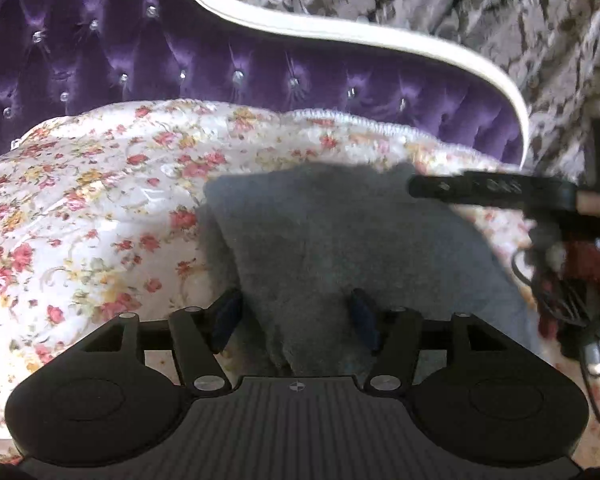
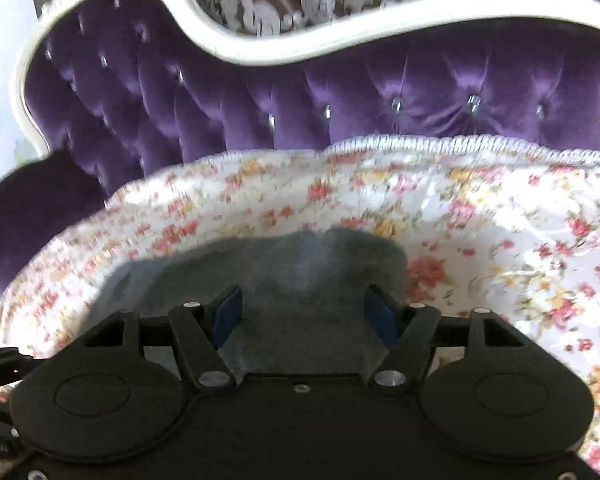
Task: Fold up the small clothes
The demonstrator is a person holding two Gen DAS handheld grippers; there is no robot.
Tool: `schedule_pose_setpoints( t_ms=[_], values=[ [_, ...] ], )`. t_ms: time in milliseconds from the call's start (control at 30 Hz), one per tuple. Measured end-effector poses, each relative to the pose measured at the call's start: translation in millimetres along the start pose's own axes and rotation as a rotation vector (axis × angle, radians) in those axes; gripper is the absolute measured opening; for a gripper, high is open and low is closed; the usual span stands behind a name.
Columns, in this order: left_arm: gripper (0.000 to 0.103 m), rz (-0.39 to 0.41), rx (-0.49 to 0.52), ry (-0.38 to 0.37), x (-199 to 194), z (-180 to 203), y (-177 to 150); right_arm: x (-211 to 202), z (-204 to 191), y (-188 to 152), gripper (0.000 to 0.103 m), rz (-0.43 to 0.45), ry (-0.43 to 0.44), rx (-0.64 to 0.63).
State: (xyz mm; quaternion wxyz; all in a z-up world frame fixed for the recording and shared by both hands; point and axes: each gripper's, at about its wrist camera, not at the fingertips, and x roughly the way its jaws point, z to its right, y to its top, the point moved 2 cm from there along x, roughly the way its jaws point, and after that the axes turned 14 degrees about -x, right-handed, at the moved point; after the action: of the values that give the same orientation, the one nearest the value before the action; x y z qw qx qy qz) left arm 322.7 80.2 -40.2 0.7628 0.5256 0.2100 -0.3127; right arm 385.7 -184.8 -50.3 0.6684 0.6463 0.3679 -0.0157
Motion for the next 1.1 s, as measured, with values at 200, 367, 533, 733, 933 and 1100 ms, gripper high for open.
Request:
schedule_pose_setpoints(
  t_ms=[200,367,533,733,933,1100],
  values=[
    [0.082,-0.03,-0.118,-0.046,-20,-25,0,-26,26,-12,0.087,0.025,0.111,0.129],
    [0.083,-0.117,-0.187,-0.104,-13,-30,-9,-23,36,-28,0.088,-0.008,0.204,0.209],
    [0.084,-0.181,-0.179,-0.125,6,-18,-13,-6,30,-39,0.089,-0.037,0.302,0.244],
    [0.093,-0.188,-0.234,-0.189,20,-10,-9,8,29,-39,0.095,0.006,0.366,0.298],
    [0.036,-0.232,-0.306,-0.278,25,-8,-11,13,24,-36,0.091,0.01,0.369,0.285],
    [0.031,-0.238,-0.305,-0.31,17,-2,-9,1,22,-36,0.046,-0.014,0.299,0.267]
  ],
)
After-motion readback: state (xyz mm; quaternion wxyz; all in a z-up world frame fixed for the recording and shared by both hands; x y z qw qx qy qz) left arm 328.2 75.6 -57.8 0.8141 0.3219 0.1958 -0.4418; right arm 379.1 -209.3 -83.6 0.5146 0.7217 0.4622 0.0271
